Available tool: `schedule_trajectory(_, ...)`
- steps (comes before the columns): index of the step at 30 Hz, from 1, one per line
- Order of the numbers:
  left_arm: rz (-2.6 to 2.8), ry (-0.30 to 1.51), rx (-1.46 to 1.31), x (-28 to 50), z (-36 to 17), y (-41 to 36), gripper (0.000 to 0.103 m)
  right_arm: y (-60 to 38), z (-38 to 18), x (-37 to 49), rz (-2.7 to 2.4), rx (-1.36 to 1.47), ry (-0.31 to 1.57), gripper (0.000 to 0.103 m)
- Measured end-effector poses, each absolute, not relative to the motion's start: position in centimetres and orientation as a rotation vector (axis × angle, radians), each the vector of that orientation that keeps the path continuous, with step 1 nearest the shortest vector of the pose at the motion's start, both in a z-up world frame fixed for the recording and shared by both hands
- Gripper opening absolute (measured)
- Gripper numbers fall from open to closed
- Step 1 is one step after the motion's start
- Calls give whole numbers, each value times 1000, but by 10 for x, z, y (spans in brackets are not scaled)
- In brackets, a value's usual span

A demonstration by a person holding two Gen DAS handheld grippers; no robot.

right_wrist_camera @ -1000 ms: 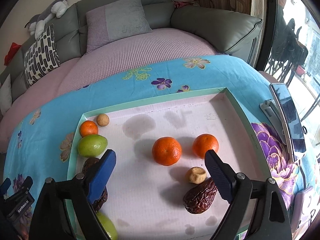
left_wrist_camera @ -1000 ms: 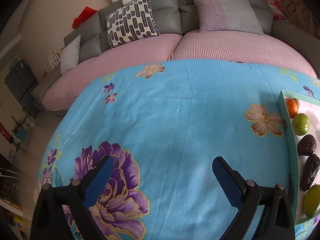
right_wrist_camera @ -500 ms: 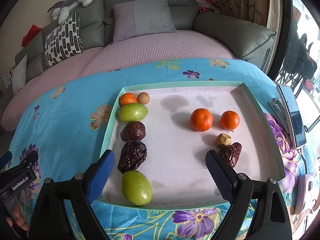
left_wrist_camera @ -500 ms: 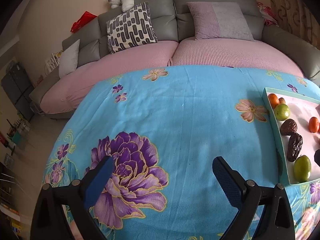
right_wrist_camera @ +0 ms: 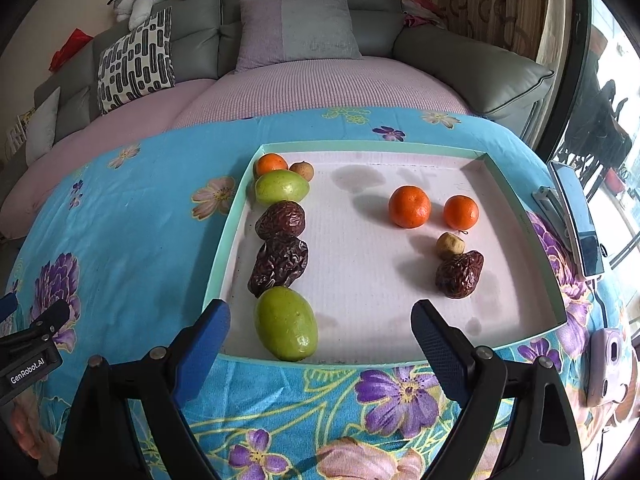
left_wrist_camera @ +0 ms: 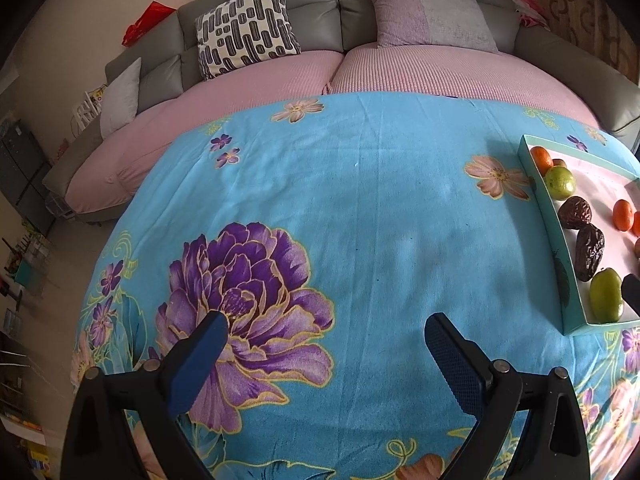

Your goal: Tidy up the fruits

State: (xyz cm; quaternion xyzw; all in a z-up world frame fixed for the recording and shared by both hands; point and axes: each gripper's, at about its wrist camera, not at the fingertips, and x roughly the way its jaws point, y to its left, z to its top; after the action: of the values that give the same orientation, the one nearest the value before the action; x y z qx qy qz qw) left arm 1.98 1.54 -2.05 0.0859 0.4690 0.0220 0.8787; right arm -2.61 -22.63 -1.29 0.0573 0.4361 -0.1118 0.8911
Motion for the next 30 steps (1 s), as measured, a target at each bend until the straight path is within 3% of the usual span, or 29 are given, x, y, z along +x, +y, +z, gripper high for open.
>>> schedule_trajectory(30,-10,1028,130,23,-24,17,100,-214,-14,-22,-219,83,923,92)
